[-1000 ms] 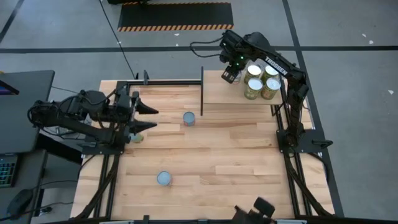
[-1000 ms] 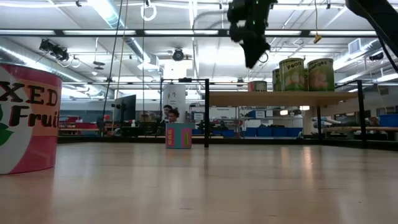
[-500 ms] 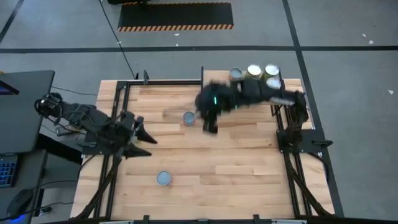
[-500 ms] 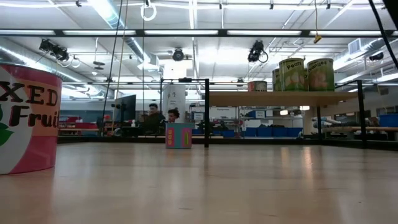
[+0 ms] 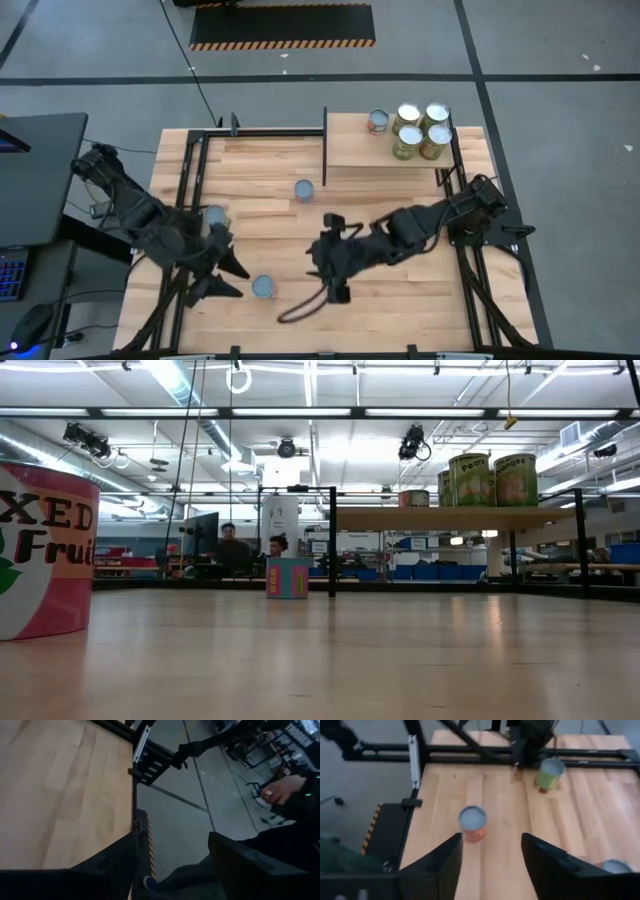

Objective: Pick and place cans onto a shelf
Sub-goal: Put the small canned peas on the shelf

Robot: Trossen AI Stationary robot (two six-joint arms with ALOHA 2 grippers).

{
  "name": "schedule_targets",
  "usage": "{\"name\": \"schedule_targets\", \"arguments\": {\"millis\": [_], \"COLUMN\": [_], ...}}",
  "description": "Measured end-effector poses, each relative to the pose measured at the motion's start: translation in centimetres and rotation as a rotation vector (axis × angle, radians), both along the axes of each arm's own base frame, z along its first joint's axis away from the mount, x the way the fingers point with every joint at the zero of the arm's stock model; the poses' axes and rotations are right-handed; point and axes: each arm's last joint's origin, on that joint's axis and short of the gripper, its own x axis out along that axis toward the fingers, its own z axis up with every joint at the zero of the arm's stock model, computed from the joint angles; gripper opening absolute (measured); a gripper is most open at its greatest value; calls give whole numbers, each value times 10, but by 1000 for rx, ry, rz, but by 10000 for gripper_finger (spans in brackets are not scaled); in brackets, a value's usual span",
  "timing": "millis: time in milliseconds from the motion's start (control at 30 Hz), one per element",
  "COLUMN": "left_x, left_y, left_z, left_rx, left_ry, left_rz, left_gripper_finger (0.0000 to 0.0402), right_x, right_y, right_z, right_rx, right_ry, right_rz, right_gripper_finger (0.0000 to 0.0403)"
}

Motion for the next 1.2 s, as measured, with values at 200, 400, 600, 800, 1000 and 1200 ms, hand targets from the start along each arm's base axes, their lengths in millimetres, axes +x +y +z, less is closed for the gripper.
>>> {"name": "schedule_targets", "arguments": {"millis": [200, 400, 600, 800, 1000, 1200], "left_x": [-9, -8, 6, 14, 2, -11], "left_y": [-13, -10, 10, 39, 72, 94], "left_z": [2, 2, -3, -7, -7, -7], "left_rx": [22, 93, 226, 364, 434, 458], "left_ry": [-57, -102, -90, -41, 43, 108], "left_rz": [63, 159, 275, 346, 392, 420], "left_gripper_finger": [247, 247, 247, 247, 247, 247], "right_x": [2, 23, 52, 87, 106, 105], "right_y": [-7, -65, -128, -184, -233, -263], "right_z": [-4, -3, -16, -72, -130, -176], "right_rx": [-11, -73, -141, -97, -61, -67], "right_ry": [35, 31, 21, 151, 279, 462], "right_rz": [13, -30, -1, 29, 16, 34], "right_gripper_finger": [269, 297, 326, 362, 389, 384]}}
